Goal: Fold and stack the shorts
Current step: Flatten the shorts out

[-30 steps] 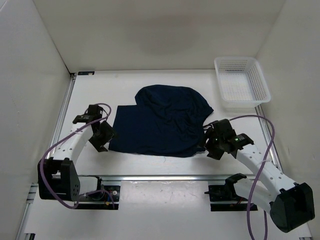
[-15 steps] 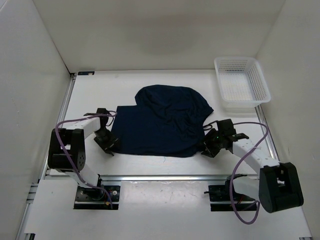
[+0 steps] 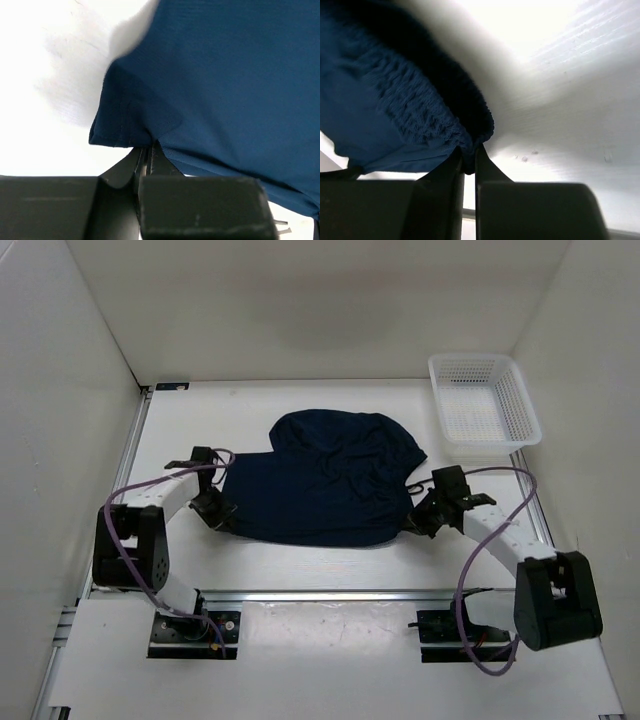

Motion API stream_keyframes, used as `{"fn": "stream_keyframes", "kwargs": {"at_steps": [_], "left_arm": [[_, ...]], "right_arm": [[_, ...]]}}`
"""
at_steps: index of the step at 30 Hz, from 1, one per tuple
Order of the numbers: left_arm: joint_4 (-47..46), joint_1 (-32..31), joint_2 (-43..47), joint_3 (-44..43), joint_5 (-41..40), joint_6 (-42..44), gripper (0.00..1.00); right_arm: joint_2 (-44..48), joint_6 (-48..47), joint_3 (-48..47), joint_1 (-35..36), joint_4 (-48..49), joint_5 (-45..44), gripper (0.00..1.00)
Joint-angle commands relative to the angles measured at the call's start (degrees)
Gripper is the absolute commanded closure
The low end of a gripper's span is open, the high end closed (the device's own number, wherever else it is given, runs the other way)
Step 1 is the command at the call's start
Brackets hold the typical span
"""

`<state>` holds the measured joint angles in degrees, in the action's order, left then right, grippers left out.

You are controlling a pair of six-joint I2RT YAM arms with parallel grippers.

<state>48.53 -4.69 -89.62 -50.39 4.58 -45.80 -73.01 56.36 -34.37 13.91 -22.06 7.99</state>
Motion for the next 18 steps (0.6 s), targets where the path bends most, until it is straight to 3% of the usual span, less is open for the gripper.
{"fn": "stream_keyframes", "kwargs": {"at_steps": [1,9,18], "left_arm": [[1.72,-0.15,6.38,-3.48,-2.29,0.98,0.9],[10.51,-0.15,16.14,-15.05,-2.82,0.98,0.9],[20.64,3.54,19.83,-42.49,-6.95,3.44,0.9]], "right_arm": [[5.85,-3.35,-2.81,0.15,-4.91,-6.05,1.0],[20.18,-8.54,-7.81,0.15,-17.3,-15.63,1.0],[16.76,-23.64,-33.2,0.15,-25.65,-16.26,1.0]]}}
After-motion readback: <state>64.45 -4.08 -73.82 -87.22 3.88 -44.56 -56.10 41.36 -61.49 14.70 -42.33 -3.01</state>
